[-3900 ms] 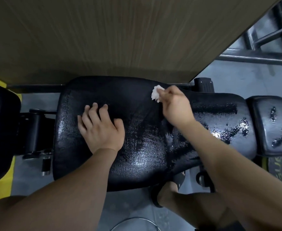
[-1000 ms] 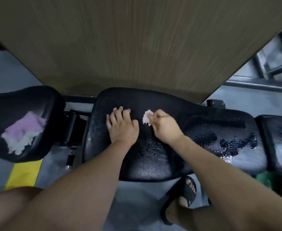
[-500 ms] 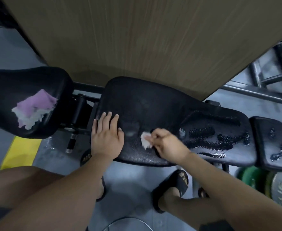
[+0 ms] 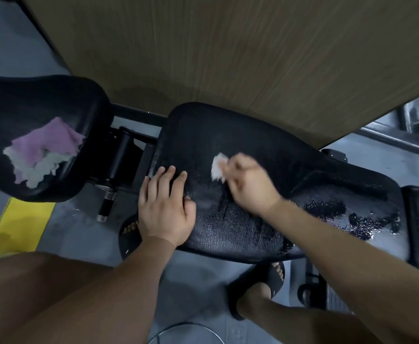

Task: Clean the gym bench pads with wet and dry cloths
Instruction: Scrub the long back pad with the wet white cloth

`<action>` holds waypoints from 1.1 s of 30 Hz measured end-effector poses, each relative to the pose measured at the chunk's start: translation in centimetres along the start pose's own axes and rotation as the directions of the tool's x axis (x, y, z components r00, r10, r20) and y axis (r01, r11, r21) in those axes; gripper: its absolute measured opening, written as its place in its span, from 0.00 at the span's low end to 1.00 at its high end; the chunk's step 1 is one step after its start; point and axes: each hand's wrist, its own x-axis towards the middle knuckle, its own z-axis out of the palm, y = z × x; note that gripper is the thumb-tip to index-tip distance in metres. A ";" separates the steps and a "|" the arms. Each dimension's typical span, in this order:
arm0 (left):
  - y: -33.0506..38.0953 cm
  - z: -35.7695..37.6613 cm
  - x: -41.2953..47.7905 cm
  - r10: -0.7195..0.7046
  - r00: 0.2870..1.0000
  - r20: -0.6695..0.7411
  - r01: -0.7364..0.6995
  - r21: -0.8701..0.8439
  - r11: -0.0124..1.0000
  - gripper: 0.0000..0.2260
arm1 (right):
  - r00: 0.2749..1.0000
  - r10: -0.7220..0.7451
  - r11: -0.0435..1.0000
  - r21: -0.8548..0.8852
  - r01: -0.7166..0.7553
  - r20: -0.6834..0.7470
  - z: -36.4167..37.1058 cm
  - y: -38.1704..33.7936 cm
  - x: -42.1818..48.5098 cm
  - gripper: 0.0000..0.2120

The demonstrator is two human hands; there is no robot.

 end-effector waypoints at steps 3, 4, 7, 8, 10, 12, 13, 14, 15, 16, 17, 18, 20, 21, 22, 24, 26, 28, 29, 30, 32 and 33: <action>0.0 0.1 0.1 -0.003 1.000 -0.010 0.003 -0.005 1.000 0.25 | 0.937 -0.261 0.963 0.137 0.234 0.234 -1.2 -1.9 -3.9 0.18; 0.0 0.1 0.1 -0.006 1.000 -0.012 0.006 -0.004 1.000 0.25 | 0.914 -0.306 0.951 0.130 0.280 0.267 -1.5 -1.1 -3.3 0.19; 0.1 0.0 0.2 -0.008 1.000 -0.012 0.008 -0.012 1.000 0.25 | 0.961 -0.217 0.976 0.022 0.217 0.173 -1.6 2.0 2.0 0.15; 0.0 0.0 0.2 -0.009 1.000 -0.010 0.009 -0.015 1.000 0.25 | 0.985 -0.139 0.990 -0.005 0.141 0.101 -1.4 2.6 4.1 0.14; -0.1 0.0 0.0 -0.004 1.000 -0.009 0.004 -0.017 1.000 0.25 | 1.000 0.003 1.000 -0.029 -0.003 -0.004 -0.6 2.9 6.8 0.14; -0.2 0.0 0.1 -0.008 1.000 -0.009 0.007 -0.022 1.000 0.25 | 0.997 0.044 0.996 -0.069 -0.048 -0.061 0.4 1.5 6.5 0.15; -0.2 0.0 0.1 -0.013 1.000 -0.004 0.012 -0.024 1.000 0.25 | 0.999 0.009 0.998 -0.065 -0.011 -0.036 0.5 0.4 5.2 0.17; -0.2 0.0 0.1 -0.016 1.000 0.000 0.016 -0.027 0.999 0.25 | 0.998 -0.066 0.997 -0.042 0.067 0.019 0.6 -0.6 3.5 0.18; -0.2 -0.1 0.2 -0.020 1.000 0.000 0.020 -0.032 0.999 0.26 | 0.982 -0.161 0.987 0.016 0.160 0.100 0.5 -1.5 1.5 0.20; -0.1 0.0 0.2 -0.022 1.000 -0.003 0.022 -0.036 0.999 0.25 | 0.954 -0.244 0.969 0.075 0.234 0.173 0.2 -2.2 -0.1 0.20; -0.1 -0.1 0.3 -0.024 1.000 -0.005 0.024 -0.039 0.999 0.25 | 0.921 -0.313 0.949 0.123 0.292 0.232 -0.3 -2.2 -0.8 0.21; -0.1 -0.1 0.3 -0.026 1.000 -0.002 0.026 -0.043 0.999 0.25 | 0.896 -0.363 0.931 0.130 0.340 0.257 -0.6 -1.7 -0.3 0.21; -0.1 -0.1 0.2 -0.029 1.000 0.000 0.029 -0.056 0.998 0.25 | 0.911 -0.353 0.936 0.065 0.347 0.212 -0.5 -0.3 2.7 0.19; -0.2 -0.1 0.3 -0.029 1.000 -0.002 0.029 -0.060 0.998 0.24 | 0.945 -0.291 0.956 0.017 0.292 0.147 0.0 0.3 4.9 0.18; -0.2 -0.1 0.2 -0.026 1.000 -0.003 0.026 -0.063 0.998 0.24 | 0.974 -0.215 0.976 -0.016 0.216 0.069 0.4 0.6 6.9 0.17; -0.2 -0.1 0.1 -0.023 1.000 -0.010 0.022 -0.072 0.997 0.24 | 0.997 -0.063 0.998 -0.026 0.062 -0.037 1.3 0.4 9.3 0.16; -0.3 0.0 0.1 -0.027 0.999 -0.023 0.025 -0.080 0.996 0.24 | 0.997 -0.073 0.997 -0.019 0.072 -0.035 2.1 -0.8 8.1 0.17; -0.5 0.1 0.1 -0.043 0.999 -0.018 0.041 -0.089 0.995 0.24 | 0.978 -0.197 0.980 0.033 0.195 0.067 1.8 -1.8 4.4 0.18; -0.4 0.2 0.1 -0.044 0.999 -0.019 0.042 -0.088 0.995 0.24 | 0.958 -0.256 0.966 0.076 0.248 0.128 1.1 -2.1 2.3 0.19; -0.4 0.2 0.2 -0.042 0.999 -0.022 0.040 -0.088 0.995 0.23 | 0.934 -0.308 0.950 0.115 0.291 0.180 0.5 -1.9 0.7 0.19; -0.5 0.1 0.2 -0.039 0.999 -0.022 0.037 -0.091 0.995 0.23 | 0.881 -0.396 0.917 0.150 0.369 0.257 -0.5 -1.0 0.7 0.20; -0.5 0.1 0.2 -0.040 0.999 -0.019 0.038 -0.092 0.995 0.23 | 0.871 -0.412 0.911 0.131 0.391 0.269 -0.6 -0.4 1.9 0.19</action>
